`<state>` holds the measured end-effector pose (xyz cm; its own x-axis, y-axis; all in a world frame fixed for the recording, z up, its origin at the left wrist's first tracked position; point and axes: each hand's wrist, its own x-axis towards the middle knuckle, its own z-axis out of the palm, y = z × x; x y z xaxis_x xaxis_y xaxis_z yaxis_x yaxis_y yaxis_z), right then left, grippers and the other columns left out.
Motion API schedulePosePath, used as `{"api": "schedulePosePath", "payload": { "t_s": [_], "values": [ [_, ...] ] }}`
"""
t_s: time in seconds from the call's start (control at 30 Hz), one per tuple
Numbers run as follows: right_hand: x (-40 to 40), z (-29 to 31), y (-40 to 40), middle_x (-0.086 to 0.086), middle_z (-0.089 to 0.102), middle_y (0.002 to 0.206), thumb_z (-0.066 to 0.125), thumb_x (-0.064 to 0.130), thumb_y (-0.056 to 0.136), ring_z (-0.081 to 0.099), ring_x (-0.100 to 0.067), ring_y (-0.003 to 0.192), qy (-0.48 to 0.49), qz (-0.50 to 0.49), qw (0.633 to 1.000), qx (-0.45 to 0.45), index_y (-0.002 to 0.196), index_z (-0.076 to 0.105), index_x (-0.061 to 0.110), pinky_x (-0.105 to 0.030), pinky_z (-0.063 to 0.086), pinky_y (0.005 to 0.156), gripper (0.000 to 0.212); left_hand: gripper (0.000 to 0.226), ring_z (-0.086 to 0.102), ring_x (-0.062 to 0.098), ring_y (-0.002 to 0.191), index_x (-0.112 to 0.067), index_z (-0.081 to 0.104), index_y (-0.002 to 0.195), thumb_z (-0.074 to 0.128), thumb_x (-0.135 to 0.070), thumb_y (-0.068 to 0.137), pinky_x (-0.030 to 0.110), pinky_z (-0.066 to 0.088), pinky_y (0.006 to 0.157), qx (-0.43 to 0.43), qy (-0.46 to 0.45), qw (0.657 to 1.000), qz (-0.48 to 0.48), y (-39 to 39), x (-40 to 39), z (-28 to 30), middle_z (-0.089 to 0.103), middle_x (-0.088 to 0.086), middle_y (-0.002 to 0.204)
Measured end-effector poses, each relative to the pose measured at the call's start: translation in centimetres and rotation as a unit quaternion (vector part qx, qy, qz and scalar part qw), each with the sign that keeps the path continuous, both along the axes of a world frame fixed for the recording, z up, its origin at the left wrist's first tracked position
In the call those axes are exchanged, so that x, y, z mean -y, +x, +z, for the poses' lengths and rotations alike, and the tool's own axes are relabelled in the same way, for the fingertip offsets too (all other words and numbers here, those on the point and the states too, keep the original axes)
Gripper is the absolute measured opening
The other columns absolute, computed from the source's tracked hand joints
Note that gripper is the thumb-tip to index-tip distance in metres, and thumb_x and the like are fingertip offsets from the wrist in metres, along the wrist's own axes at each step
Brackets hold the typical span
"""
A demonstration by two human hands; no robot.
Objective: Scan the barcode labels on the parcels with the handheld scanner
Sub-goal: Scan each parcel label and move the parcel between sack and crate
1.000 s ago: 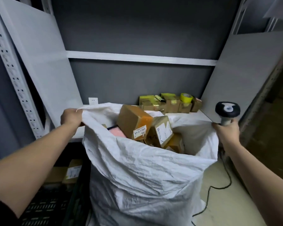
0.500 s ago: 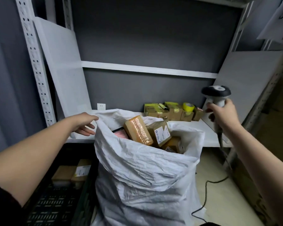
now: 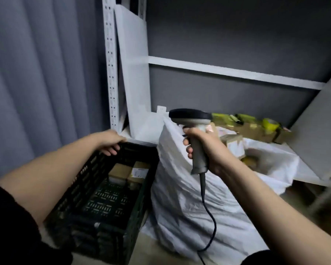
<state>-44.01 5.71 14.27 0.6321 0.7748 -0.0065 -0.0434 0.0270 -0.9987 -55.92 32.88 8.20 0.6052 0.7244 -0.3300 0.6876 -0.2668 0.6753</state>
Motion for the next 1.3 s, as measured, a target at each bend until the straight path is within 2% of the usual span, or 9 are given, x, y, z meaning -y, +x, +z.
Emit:
{"api": "schedulePosePath", "payload": {
  "t_s": [0.23,0.3,0.4,0.67,0.83,0.93,1.07,1.2,1.3],
  "values": [
    [-9.7,-12.0,-1.1,-0.007,0.055,0.06,0.057,0.007,0.094,0.043,-0.01,0.038,-0.072,0.023,0.997,0.009,0.097,0.05,0.005,-0.022,0.037,0.038,0.009,0.02,0.054,0.019,0.065,-0.011,0.053,0.1,0.05,-0.03,0.094,0.024,0.043,0.053,-0.099,0.019,0.995,-0.022,-1.9,-3.7,-9.2,0.054,0.009,0.087],
    [-12.4,-14.8,-0.7,-0.006,0.055,0.059,0.057,0.006,0.093,0.043,-0.01,0.038,-0.085,0.02,0.996,0.001,0.099,0.048,0.005,-0.022,0.036,0.038,0.011,0.043,0.058,0.025,0.092,-0.011,0.046,0.125,0.056,-0.036,0.091,0.029,0.049,0.069,-0.123,0.04,0.991,-0.045,-1.4,-4.7,-12.1,0.056,0.011,0.109],
    [-16.4,-18.4,0.4,-0.006,0.056,0.06,0.06,0.007,0.093,0.044,-0.011,0.038,-0.093,-0.001,0.996,-0.009,0.096,0.048,0.008,-0.023,0.036,0.039,0.012,0.074,0.041,0.032,0.13,-0.01,0.02,0.149,0.058,-0.036,0.091,0.03,0.039,0.099,-0.14,0.062,0.984,-0.091,0.4,-6.1,-16.8,0.034,0.017,0.147],
    [-23.7,-26.6,3.5,-0.004,0.058,0.06,0.059,0.008,0.093,0.045,-0.012,0.042,-0.119,-0.052,0.989,-0.064,0.104,0.054,0.005,-0.025,0.038,0.044,0.013,0.078,0.018,0.04,0.14,-0.034,0.001,0.153,0.05,-0.047,0.094,0.046,0.033,0.108,-0.222,0.048,0.96,-0.166,8.2,-11.4,-31.1,-0.005,0.011,0.158],
    [-25.1,-29.9,5.7,-0.003,0.058,0.055,0.058,0.006,0.093,0.045,-0.01,0.038,-0.114,-0.087,0.987,-0.071,0.107,0.055,-0.002,-0.022,0.037,0.039,0.016,0.074,0.03,0.038,0.133,-0.025,0.005,0.152,0.045,-0.052,0.095,0.042,0.035,0.099,-0.102,-0.094,0.99,0.002,12.8,-13.6,-37.9,0.014,0.014,0.152],
    [-25.2,-30.7,6.3,0.001,0.058,0.052,0.06,0.011,0.093,0.046,-0.009,0.038,-0.107,-0.1,0.986,-0.082,0.099,0.058,0.0,-0.021,0.038,0.04,0.012,0.079,0.04,0.033,0.129,-0.013,0.012,0.151,0.045,-0.057,0.094,0.034,0.038,0.087,-0.024,-0.251,0.955,0.154,14.7,-15.0,-40.3,0.027,0.013,0.15],
    [-25.1,-31.6,6.5,0.001,0.057,0.053,0.059,0.013,0.093,0.045,-0.01,0.039,-0.1,-0.107,0.984,-0.101,0.085,0.057,0.007,-0.023,0.037,0.042,0.01,0.079,0.043,0.031,0.128,-0.019,0.014,0.15,0.05,-0.057,0.091,0.041,0.04,0.095,0.045,-0.379,0.899,0.214,15.9,-14.7,-42.9,0.038,0.01,0.147],
    [-25.0,-32.4,6.2,-0.001,0.056,0.052,0.059,0.014,0.093,0.045,-0.012,0.039,-0.101,-0.103,0.984,-0.102,0.078,0.056,0.006,-0.024,0.037,0.043,0.018,0.073,0.051,0.029,0.114,-0.023,0.022,0.142,0.065,-0.043,0.086,0.04,0.044,0.086,0.13,-0.421,0.85,0.29,16.1,-14.1,-44.1,0.049,0.012,0.133],
    [-24.8,-32.3,6.0,-0.001,0.055,0.051,0.06,0.014,0.093,0.045,-0.013,0.041,-0.107,-0.099,0.983,-0.111,0.08,0.057,0.005,-0.024,0.037,0.044,0.017,0.067,0.055,0.029,0.11,-0.02,0.03,0.127,0.074,-0.034,0.08,0.04,0.049,0.088,0.169,-0.388,0.847,0.322,16.1,-13.8,-43.8,0.053,0.012,0.127]
  ]
}}
